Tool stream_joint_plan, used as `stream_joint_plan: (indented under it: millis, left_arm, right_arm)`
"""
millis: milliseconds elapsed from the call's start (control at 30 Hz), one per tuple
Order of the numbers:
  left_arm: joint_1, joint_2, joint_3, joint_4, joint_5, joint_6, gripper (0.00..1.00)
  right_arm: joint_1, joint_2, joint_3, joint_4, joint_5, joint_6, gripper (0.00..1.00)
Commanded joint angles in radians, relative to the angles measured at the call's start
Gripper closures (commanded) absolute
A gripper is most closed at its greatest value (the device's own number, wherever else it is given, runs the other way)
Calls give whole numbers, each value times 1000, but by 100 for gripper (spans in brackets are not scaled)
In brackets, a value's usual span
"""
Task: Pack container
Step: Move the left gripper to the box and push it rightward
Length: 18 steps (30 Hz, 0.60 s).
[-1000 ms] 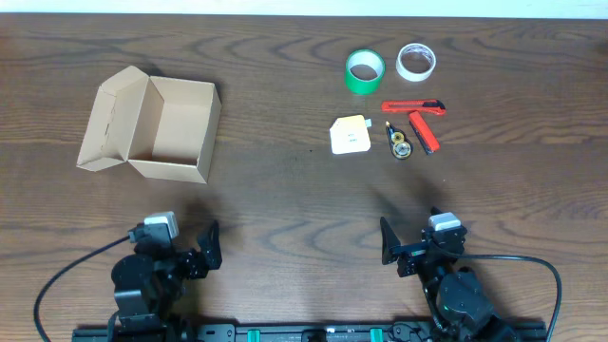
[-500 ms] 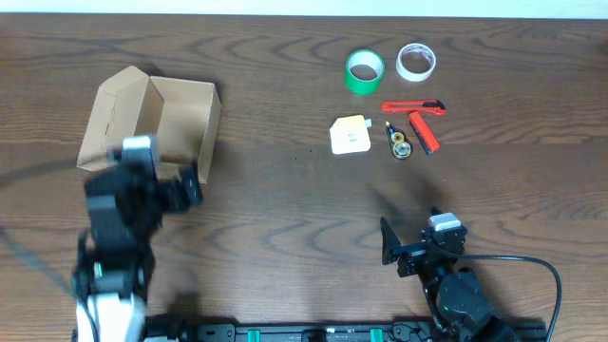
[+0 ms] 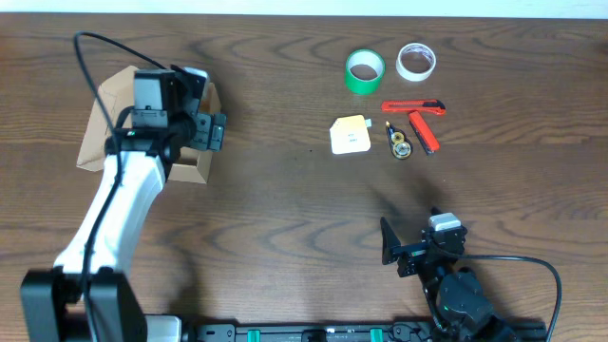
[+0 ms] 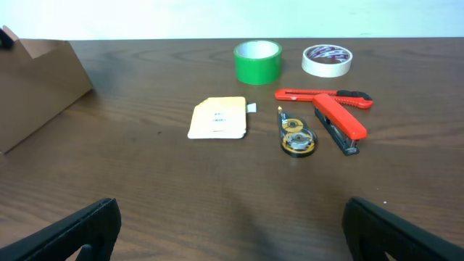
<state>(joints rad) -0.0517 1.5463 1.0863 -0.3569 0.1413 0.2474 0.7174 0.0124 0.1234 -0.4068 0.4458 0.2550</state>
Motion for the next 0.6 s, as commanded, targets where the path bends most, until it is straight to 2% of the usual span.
stream_joint_plan:
  millis: [0,200,233,267,300,333,367,400,500,567]
  left_arm:
    - [1,56,14,18,-18,37,5]
    - [1,141,14,45,72,37,4]
    - [1,154,14,49,72,37,6]
    - [1,169,14,55,72,37,17]
    - [1,180,14,61,72,37,36]
    - [1,190,14,67,72,37,65]
    - [1,197,14,71,72,37,83]
    - [0,203,14,79,74,37,94]
    - [-1,204,14,96,81,38,94]
    - [-1,204,14,108,151,82,94]
  right_arm:
    - [8,-6,-4,-1,10,-10,1]
    - [8,-6,-4,-1,10,-10,1]
    - [8,-6,-4,-1,10,-10,1]
    - [8,-6,-4,-1,10,-10,1]
    - [8,-6,-4,-1,10,-10,1]
    - [8,-6,-4,-1,10,-10,1]
    - [8,-6,-4,-1,10,-9,1]
    - [8,-6,-4,-1,10,-10,1]
    - [8,-6,-4,-1,10,-10,1]
    - [8,-6,-4,-1,10,-10,1]
